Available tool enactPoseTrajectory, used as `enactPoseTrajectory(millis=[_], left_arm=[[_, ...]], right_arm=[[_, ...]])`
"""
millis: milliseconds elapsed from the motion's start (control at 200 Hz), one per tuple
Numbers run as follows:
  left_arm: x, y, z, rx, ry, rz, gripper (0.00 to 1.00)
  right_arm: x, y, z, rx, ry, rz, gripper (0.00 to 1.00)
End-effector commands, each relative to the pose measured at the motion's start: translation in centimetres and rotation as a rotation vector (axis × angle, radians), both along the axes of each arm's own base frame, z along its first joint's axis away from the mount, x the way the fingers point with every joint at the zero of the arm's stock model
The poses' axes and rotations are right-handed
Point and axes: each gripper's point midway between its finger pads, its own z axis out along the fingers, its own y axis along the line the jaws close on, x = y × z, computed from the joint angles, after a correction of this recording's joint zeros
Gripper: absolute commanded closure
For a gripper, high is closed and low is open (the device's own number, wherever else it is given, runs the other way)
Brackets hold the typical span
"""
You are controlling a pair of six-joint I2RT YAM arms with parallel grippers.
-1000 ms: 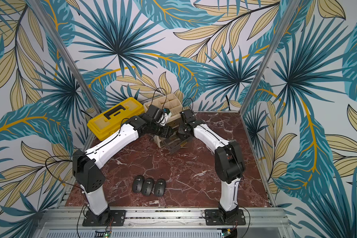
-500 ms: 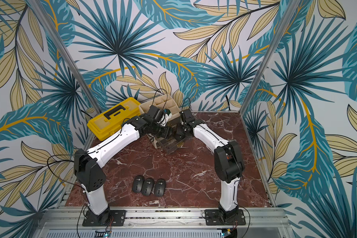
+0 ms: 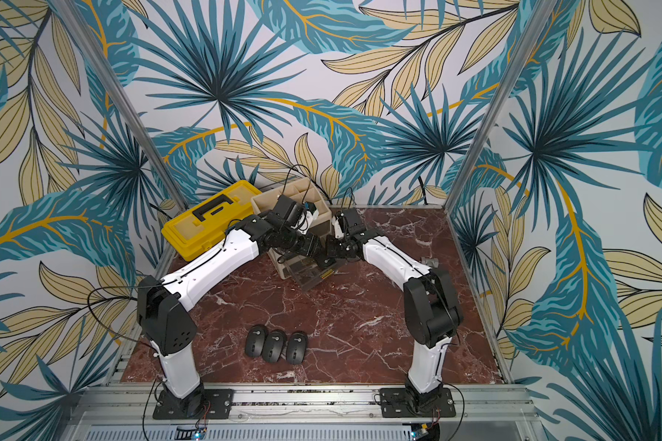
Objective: Take the mice out of the drawer
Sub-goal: Move the storage box to the center of the board.
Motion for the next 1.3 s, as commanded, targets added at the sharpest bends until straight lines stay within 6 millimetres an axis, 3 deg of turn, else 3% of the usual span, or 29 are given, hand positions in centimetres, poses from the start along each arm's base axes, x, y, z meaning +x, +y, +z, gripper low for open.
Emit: enactPoseTrajectory(millis=[0, 265, 561, 676, 841, 1222, 1292], left_arm=[[-0.4, 0.7, -1.5, 0.038, 0.039, 0.003, 0.42], [-1.0, 1.0, -1.2, 0.046, 0.058, -0.001, 0.43], [-3.5, 2.3, 0.3, 0.035, 0.071, 0.022, 0.46], [-4.7, 3.0, -0.3, 0.054, 0.099, 0.042, 0.48], [-5.5, 2.5, -1.8, 0.033, 0.131, 0.040, 0.60], [-5.0, -1.0, -5.2, 0.014, 0.176, 0.019, 1.00], [-4.9, -1.3, -6.3, 0.038, 0.197, 0.021, 1.00]], right_arm=[[-0.5, -0.6, 1.9, 0.004, -0.042, -0.016, 1.00], [-2.2, 1.0, 2.9, 0.097, 0.016, 0.052, 1.00], [-1.4, -0.6, 3.2, 0.090, -0.079, -0.173, 1.00], [-0.7, -0.5, 3.0, 0.074, -0.090, -0.226, 1.00], [0.2, -0.4, 2.6, 0.019, -0.097, -0.265, 1.00], [1.0, -0.4, 1.3, -0.042, -0.064, -0.263, 1.00], [0.9, -0.2, 0.9, -0.047, -0.051, -0.254, 1.00]])
